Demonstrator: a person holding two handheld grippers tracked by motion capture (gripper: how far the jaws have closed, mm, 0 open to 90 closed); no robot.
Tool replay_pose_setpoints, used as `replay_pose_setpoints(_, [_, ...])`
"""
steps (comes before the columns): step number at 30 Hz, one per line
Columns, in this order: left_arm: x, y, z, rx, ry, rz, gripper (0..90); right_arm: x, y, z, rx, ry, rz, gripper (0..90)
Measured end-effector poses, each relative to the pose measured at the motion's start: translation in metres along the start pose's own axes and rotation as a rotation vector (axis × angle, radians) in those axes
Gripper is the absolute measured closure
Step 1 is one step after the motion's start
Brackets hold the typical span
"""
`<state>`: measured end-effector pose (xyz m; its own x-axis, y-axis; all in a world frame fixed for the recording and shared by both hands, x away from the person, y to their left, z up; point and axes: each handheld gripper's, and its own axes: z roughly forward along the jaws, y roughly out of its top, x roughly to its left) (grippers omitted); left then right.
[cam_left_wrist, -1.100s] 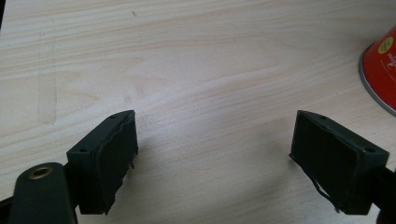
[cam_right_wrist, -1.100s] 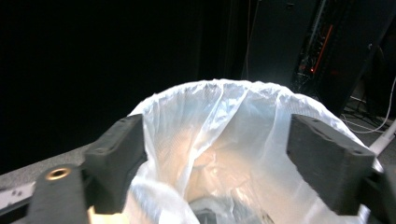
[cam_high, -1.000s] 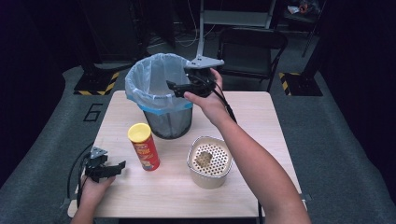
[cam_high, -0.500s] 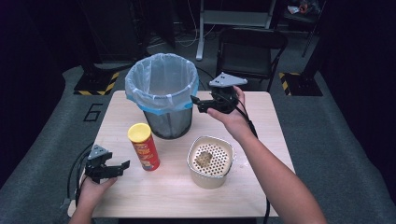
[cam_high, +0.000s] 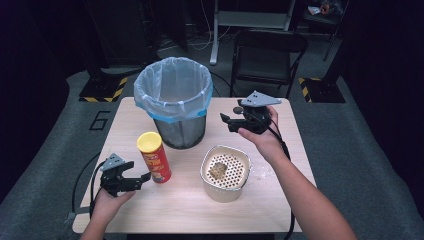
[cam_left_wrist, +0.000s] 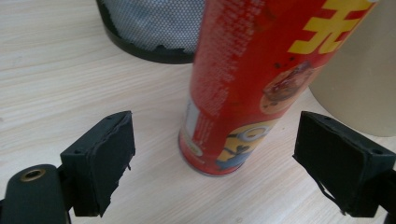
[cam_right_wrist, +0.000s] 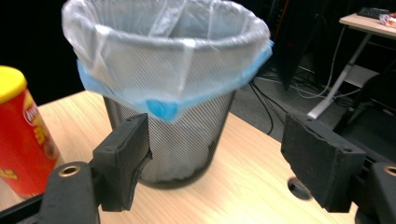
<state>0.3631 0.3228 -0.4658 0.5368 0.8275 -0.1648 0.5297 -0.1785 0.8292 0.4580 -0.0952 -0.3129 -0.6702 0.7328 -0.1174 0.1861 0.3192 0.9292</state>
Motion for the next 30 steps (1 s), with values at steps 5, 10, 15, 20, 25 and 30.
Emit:
replay_pose_setpoints(5, [-0.005,0.002,0.008,0.023,-0.020,0.009,12.7,-0.006,-0.012,-0.007,0.018,-0.017,0.011,23.3])
replay_pose_setpoints(10, [-0.006,0.003,0.018,0.030,-0.037,0.011,13.3,-0.014,-0.034,-0.017,0.033,-0.046,0.030,23.3])
replay_pose_setpoints(15, [-0.010,0.003,0.027,0.024,-0.037,0.012,13.5,-0.022,-0.059,-0.029,0.049,-0.077,0.070,23.3])
replay_pose_setpoints(20, [-0.011,0.005,0.033,-0.002,-0.031,0.004,13.6,-0.028,-0.087,-0.040,0.060,-0.103,0.121,23.7])
replay_pose_setpoints(25, [-0.010,0.005,0.036,-0.008,-0.038,-0.009,14.6,-0.027,-0.110,-0.043,0.081,-0.123,0.140,24.8])
replay_pose_setpoints(30, [-0.010,0.006,0.040,-0.013,-0.044,-0.026,15.2,-0.026,-0.135,-0.047,0.113,-0.147,0.149,25.0])
